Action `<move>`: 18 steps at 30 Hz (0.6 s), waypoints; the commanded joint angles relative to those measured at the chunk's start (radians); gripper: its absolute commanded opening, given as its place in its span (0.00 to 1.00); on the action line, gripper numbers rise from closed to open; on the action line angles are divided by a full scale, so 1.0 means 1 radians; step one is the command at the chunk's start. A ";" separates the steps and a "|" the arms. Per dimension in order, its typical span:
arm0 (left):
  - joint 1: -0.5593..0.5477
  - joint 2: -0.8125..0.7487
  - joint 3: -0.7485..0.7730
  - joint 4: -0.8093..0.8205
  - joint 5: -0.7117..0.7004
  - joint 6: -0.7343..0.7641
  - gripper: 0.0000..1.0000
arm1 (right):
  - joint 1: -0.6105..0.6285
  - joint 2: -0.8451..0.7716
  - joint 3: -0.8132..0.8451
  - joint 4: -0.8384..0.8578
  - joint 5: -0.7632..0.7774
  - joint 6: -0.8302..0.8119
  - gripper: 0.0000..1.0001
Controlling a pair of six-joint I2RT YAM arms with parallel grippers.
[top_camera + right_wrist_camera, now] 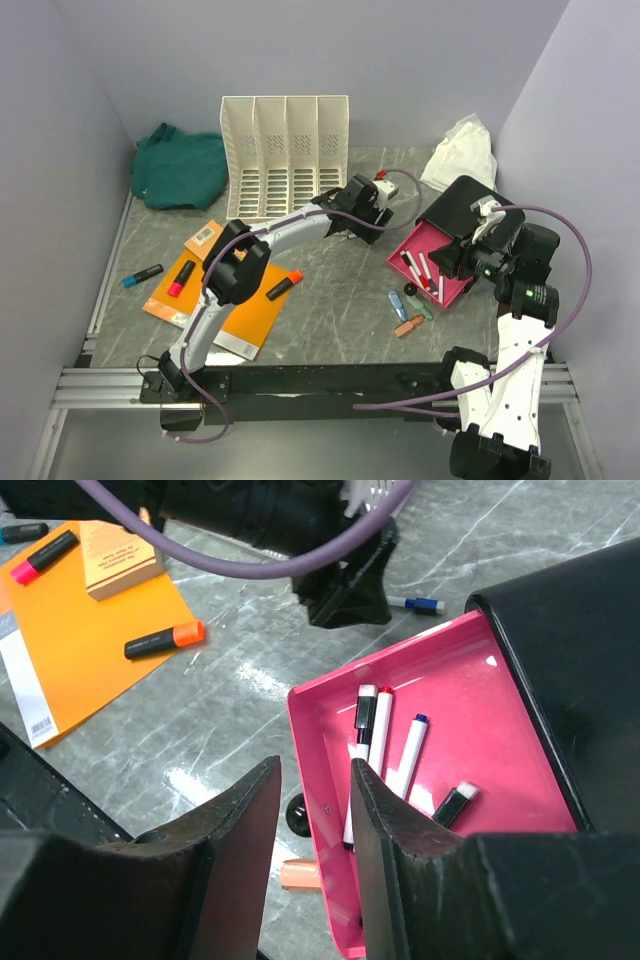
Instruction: Organize the desk
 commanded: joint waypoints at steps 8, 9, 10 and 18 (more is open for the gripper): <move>0.024 0.121 0.138 -0.010 0.032 0.122 0.68 | -0.013 0.009 0.019 0.003 -0.031 -0.005 0.42; 0.030 0.127 0.144 -0.013 0.037 0.122 0.67 | -0.013 0.011 0.017 0.003 -0.032 -0.004 0.42; 0.035 0.135 0.150 -0.019 0.038 0.122 0.66 | -0.013 0.009 0.016 0.004 -0.034 -0.005 0.42; 0.046 0.152 0.135 -0.044 0.101 0.097 0.47 | -0.017 0.006 0.017 0.004 -0.038 -0.005 0.42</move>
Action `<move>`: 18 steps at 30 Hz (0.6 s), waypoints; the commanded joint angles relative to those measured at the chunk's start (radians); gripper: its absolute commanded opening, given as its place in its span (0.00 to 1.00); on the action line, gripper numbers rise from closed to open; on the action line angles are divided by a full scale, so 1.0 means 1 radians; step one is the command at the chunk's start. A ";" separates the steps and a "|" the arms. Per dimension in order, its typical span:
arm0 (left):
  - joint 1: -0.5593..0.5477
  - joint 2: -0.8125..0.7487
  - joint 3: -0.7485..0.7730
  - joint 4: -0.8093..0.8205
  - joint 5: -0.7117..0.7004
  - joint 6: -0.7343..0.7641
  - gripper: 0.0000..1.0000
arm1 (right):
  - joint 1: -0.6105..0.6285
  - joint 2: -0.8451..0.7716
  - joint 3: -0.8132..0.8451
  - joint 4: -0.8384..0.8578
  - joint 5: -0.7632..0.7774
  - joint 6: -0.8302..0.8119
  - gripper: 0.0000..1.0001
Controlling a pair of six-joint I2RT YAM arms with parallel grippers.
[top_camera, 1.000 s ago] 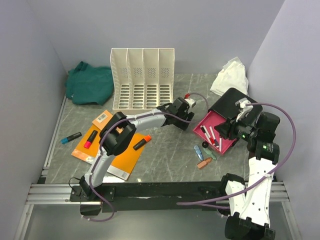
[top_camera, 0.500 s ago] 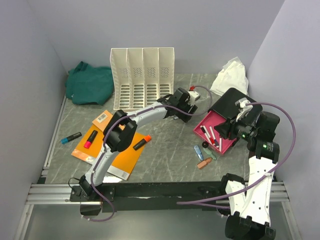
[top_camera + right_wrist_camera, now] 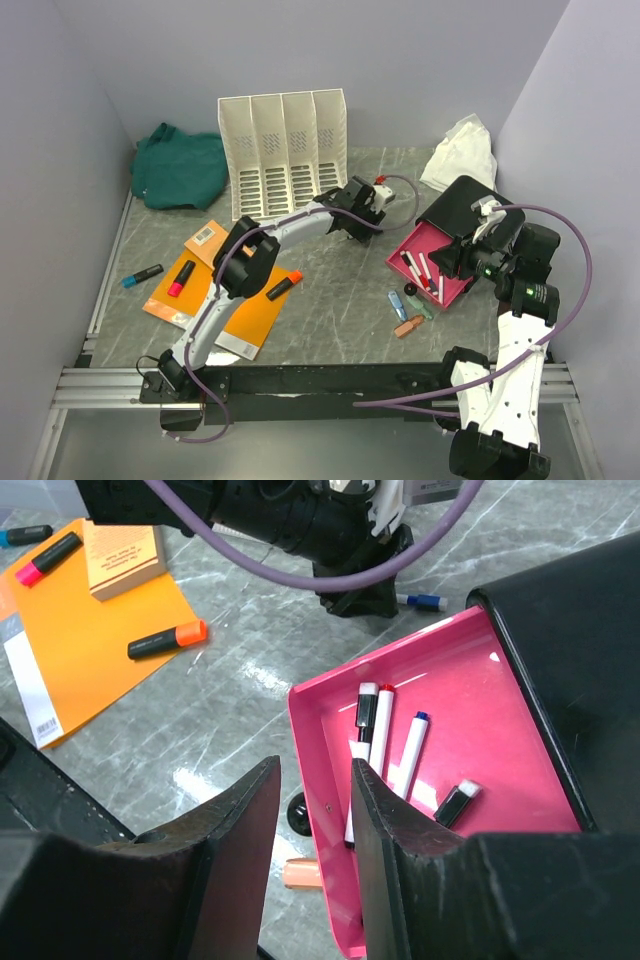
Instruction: Organize the desk
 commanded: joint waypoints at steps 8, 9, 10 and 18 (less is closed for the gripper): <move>0.012 -0.092 -0.190 0.069 0.038 -0.084 0.29 | -0.011 -0.005 0.022 0.000 -0.035 -0.010 0.43; 0.012 -0.106 -0.211 0.086 0.035 -0.095 0.26 | -0.011 -0.005 0.025 -0.003 -0.035 -0.011 0.43; 0.012 -0.123 -0.255 0.097 0.036 -0.115 0.21 | -0.011 -0.005 0.025 -0.008 -0.037 -0.014 0.43; 0.012 -0.411 -0.581 0.276 0.023 -0.242 0.01 | -0.009 0.052 0.092 -0.121 -0.057 -0.111 0.43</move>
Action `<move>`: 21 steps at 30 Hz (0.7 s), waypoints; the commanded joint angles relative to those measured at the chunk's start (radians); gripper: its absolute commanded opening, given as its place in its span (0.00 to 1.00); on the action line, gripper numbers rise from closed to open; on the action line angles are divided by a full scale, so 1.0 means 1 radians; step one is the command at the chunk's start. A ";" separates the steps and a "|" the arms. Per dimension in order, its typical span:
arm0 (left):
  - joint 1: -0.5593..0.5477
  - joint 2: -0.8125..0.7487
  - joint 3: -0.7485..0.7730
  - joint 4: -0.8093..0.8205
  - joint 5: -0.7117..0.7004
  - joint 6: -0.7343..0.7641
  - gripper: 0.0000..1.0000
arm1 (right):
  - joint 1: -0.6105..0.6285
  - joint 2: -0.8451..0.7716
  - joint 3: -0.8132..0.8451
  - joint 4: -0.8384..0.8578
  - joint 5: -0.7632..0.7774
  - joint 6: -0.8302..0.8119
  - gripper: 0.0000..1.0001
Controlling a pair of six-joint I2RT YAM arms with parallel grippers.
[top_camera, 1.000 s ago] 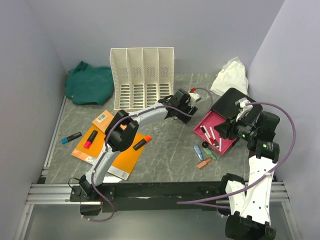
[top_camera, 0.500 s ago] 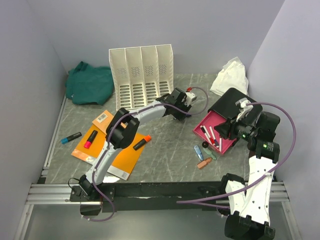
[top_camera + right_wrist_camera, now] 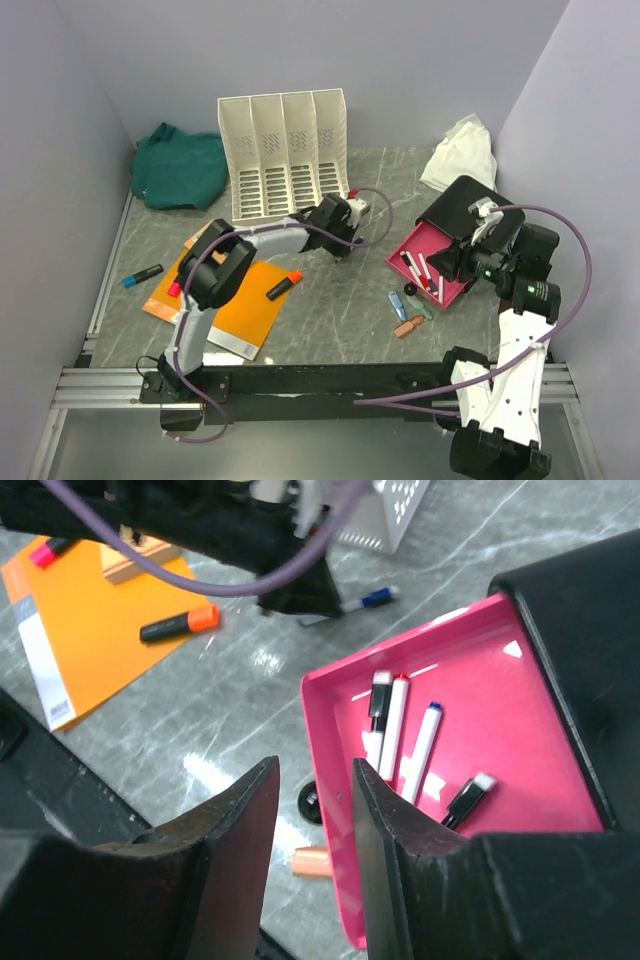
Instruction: Organize the desk
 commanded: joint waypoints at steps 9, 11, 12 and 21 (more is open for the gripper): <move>-0.003 -0.573 -0.563 0.374 0.072 -0.386 0.01 | 0.219 0.195 0.263 -0.169 0.059 -0.106 0.47; -0.003 -0.676 -0.678 0.454 0.105 -0.498 0.01 | 0.294 0.243 0.289 -0.152 0.102 -0.068 0.47; -0.003 -0.706 -0.710 0.524 0.113 -0.533 0.01 | 0.328 0.261 0.317 -0.145 0.110 -0.048 0.47; -0.032 -0.932 -0.953 0.918 0.071 -0.908 0.01 | 0.617 0.488 0.452 0.001 0.004 0.190 0.69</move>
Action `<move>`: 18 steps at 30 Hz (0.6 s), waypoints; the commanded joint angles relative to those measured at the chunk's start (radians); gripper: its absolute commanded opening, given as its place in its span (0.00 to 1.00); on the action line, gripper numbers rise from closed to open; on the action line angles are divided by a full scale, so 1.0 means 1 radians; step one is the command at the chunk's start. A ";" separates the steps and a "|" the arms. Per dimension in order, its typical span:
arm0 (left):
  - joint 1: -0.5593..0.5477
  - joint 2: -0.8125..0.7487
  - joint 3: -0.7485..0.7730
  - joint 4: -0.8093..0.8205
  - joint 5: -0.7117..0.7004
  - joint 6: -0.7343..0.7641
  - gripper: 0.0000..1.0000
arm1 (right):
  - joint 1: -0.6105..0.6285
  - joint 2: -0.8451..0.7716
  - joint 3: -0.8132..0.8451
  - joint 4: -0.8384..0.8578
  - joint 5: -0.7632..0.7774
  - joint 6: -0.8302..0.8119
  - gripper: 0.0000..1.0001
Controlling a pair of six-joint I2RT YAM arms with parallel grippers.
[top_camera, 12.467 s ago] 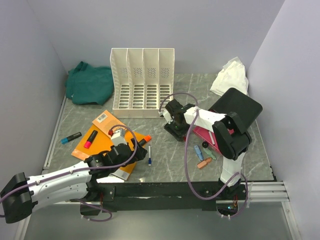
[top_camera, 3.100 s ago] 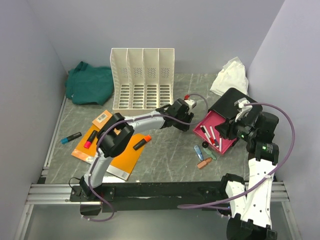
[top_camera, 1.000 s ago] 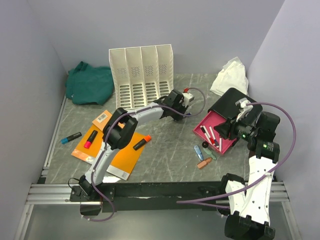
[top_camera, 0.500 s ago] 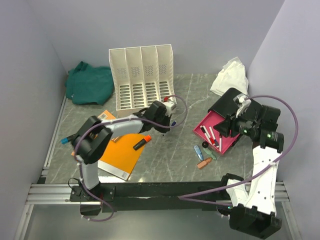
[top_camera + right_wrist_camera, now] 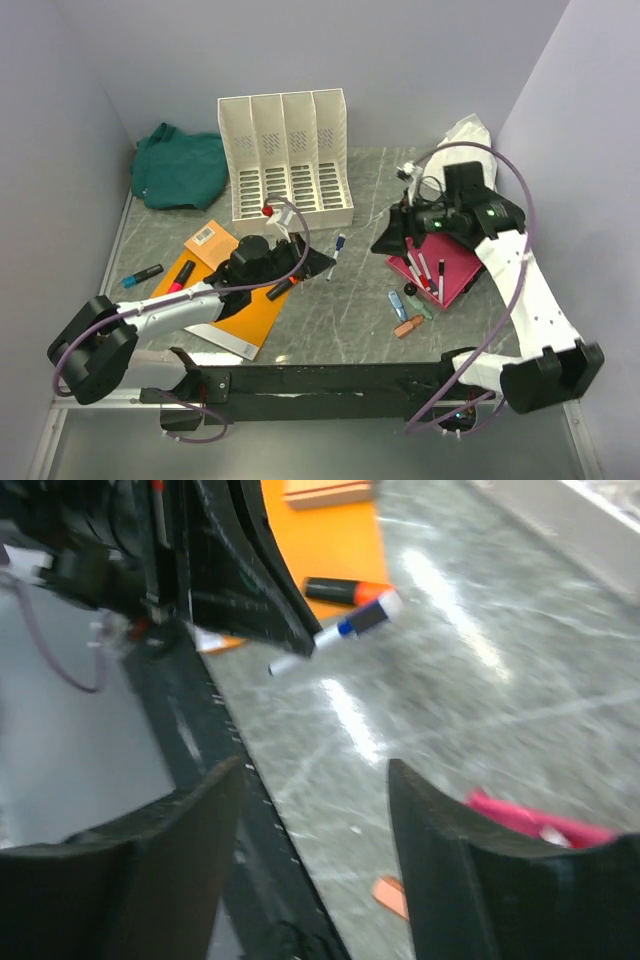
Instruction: Organize the desk
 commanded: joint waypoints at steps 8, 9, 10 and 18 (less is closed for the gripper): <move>-0.089 -0.059 -0.014 0.349 -0.143 -0.269 0.01 | 0.153 0.179 0.077 0.327 -0.071 0.464 0.79; -0.090 -0.056 -0.011 0.355 -0.147 -0.273 0.01 | 0.160 0.179 0.082 0.344 -0.055 0.478 0.79; -0.092 -0.043 0.000 0.355 -0.147 -0.278 0.01 | 0.162 0.179 0.082 0.350 -0.031 0.507 0.79; -0.107 0.037 0.066 0.404 -0.135 -0.305 0.01 | 0.163 0.166 0.011 0.433 -0.023 0.601 0.70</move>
